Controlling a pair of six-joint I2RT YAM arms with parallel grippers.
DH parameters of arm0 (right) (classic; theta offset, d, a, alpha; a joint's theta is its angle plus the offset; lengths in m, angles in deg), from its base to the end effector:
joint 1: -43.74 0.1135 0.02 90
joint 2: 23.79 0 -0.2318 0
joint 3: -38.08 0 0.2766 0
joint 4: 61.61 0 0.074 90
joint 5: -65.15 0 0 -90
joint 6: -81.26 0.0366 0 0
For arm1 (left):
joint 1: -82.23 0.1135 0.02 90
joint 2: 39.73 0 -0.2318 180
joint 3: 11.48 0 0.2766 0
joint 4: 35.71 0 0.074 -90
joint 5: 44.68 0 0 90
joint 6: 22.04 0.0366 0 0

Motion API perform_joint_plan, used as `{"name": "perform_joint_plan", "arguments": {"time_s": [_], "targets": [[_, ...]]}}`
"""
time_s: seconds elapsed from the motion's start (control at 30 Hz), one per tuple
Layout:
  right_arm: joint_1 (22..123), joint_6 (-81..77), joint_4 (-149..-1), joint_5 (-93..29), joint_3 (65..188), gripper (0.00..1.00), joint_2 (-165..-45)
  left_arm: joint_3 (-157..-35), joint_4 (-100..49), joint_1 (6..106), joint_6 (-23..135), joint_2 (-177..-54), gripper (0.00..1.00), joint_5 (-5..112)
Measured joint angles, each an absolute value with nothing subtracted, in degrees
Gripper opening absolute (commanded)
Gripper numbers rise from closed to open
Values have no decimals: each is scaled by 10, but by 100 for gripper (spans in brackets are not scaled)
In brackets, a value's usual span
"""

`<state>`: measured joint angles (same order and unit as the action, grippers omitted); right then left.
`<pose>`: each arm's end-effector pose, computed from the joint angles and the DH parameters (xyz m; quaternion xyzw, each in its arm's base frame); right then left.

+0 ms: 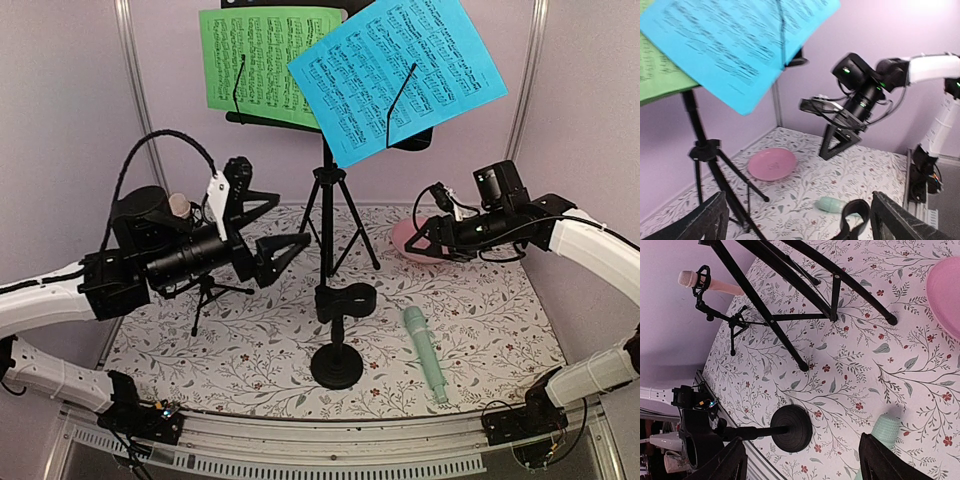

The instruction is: Pack up the instrument practice props

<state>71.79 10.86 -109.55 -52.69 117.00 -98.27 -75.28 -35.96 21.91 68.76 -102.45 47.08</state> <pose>0.2663 0.1613 0.2850 -0.1604 0.8824 0.3570 0.2612 0.1480 -0.2619 0.3273 0.3647 0.5961 -0.3643 0.6155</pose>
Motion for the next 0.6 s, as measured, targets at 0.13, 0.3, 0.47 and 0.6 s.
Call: {"name": "perform_joint_plan", "arguments": {"time_s": [0.13, 0.3, 0.47, 0.6], "targets": [[718, 109, -1089, -508, 1170, 79, -981, -820, -249, 219, 649, -984, 99, 317], [718, 111, -1081, -487, 1170, 79, -981, -856, -94, 239, 549, -953, 99, 145], [718, 116, -1074, -473, 1165, 79, -980, -888, 118, 296, 366, -970, 99, 36], [718, 122, -1074, -461, 1155, 79, -979, -889, 234, 352, 255, -1005, 99, 23]]}}
